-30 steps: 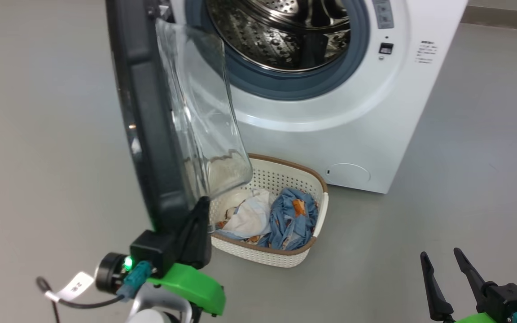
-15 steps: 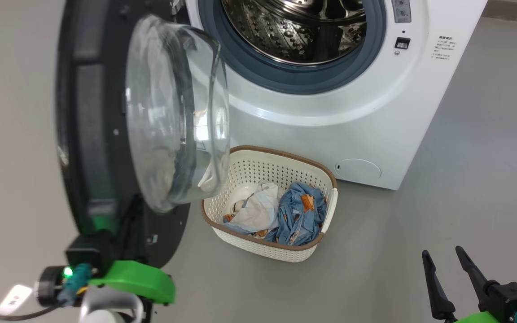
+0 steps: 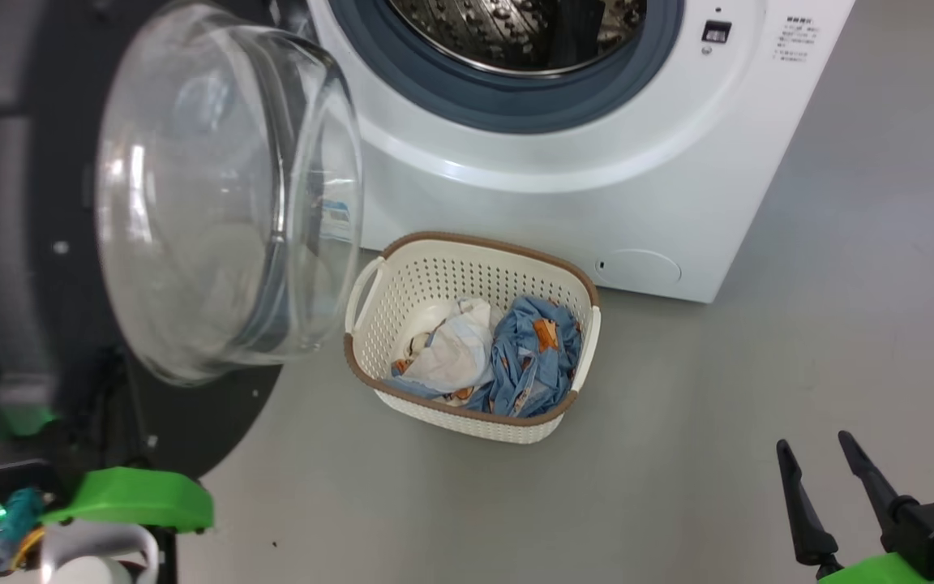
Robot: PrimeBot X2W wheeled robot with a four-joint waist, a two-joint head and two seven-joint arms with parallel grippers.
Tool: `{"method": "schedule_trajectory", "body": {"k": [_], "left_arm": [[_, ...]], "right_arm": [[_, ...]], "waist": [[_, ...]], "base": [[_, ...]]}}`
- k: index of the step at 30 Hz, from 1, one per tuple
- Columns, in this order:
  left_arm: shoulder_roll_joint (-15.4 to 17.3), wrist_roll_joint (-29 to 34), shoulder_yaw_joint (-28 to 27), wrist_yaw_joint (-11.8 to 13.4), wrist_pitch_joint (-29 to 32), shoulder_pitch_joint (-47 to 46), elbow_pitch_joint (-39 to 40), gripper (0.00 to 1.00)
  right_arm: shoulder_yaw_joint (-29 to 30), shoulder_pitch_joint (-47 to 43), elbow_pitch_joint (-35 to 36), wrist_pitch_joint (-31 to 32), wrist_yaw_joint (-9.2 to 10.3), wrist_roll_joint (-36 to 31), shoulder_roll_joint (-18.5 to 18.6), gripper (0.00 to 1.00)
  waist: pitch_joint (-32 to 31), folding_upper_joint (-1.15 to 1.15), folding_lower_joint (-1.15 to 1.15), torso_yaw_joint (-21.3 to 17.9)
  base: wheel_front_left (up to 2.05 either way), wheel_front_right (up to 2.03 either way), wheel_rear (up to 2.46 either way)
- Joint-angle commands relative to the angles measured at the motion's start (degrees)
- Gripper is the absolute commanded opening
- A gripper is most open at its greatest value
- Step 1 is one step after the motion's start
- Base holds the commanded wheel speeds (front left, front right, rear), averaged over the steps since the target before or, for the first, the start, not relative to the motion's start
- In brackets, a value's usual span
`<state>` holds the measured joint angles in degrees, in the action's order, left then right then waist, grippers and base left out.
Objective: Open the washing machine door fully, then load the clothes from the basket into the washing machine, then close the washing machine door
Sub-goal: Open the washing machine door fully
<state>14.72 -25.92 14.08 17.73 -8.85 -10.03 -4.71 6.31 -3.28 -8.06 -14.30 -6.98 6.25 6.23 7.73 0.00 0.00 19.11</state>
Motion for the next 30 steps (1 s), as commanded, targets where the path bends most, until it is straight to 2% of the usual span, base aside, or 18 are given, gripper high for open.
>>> {"method": "schedule_trajectory", "body": {"k": [1, 10, 20, 30], "left_arm": [[3.0, -0.9, -4.4, 1.3, -1.1, -2.4, -0.4, 0.0], [5.8, -3.2, -10.1, -0.4, -4.5, -5.0, -6.5, 0.0], [8.8, -5.1, -15.8, -6.0, -6.0, -10.7, -16.6, 0.0], [10.0, -3.9, -21.6, -10.4, -6.1, -16.0, -25.0, 0.0]], "right_arm": [[-1.1, 2.3, 1.7, -0.7, -0.51, 0.4, 1.3, 1.0], [-0.7, 3.0, 2.2, -0.7, -0.51, 0.4, 2.2, 1.0], [-0.8, 4.3, 2.5, -0.7, -0.51, 0.5, 3.0, 1.0], [-1.4, 5.1, 2.3, -0.6, -0.51, 0.8, 3.6, 1.0]], "waist": [[1.1, 0.0, 0.0, -0.6], [2.8, 0.0, 0.0, -0.8], [4.6, 0.0, 0.0, -0.5], [5.6, 0.0, 0.0, -0.8]], "base": [[0.0, 0.0, 0.0], [0.0, 0.0, 0.0], [0.0, 0.0, 0.0], [0.0, 0.0, 0.0]]}}
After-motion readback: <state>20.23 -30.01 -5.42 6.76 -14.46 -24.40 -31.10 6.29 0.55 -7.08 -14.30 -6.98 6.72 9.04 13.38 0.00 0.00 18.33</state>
